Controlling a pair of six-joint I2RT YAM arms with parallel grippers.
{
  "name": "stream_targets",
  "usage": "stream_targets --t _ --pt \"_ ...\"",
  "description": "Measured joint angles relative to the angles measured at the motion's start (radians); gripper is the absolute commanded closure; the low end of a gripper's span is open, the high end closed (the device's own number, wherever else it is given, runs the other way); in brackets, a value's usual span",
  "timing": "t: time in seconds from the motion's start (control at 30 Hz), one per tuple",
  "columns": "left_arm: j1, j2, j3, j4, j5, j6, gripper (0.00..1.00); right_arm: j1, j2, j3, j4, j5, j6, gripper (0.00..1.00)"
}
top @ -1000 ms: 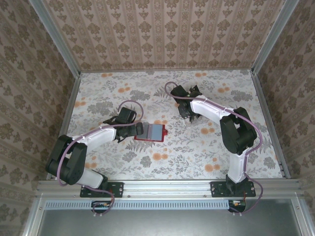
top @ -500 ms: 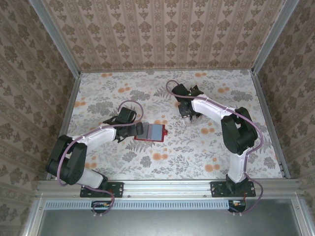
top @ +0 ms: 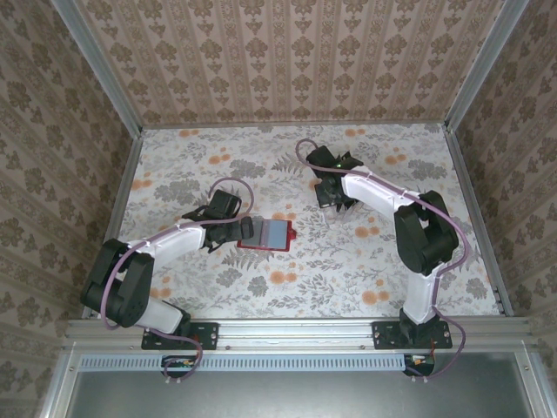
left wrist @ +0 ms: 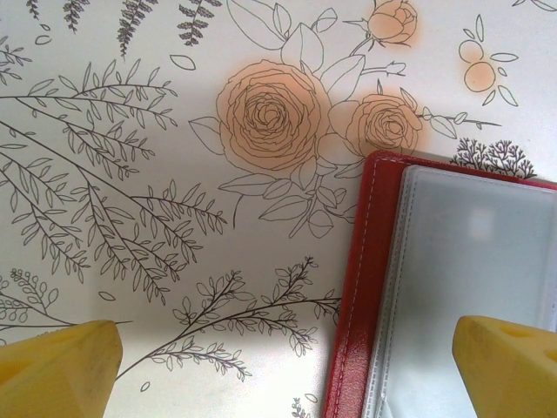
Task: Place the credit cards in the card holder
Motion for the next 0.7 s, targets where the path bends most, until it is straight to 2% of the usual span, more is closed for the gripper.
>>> stream_targets --t 0.27,0.5,0.6,0.7 --pt "0.000 0.000 0.000 0.000 -0.004 0.000 0.00 -0.001 -0.136 0.005 0.014 -0.078 0.011 1.00" --pt "0.003 0.000 0.000 -0.001 -0.007 0.000 0.00 0.005 -0.185 0.009 0.042 -0.170 0.057 1.00" --pt "0.020 0.000 0.000 -0.004 -0.008 0.000 0.00 0.028 -0.202 -0.009 0.083 -0.204 0.107 1.00" --pt "0.044 -0.001 0.000 -0.009 -0.012 0.001 0.00 0.094 -0.215 -0.056 0.154 -0.221 0.185 1.00"
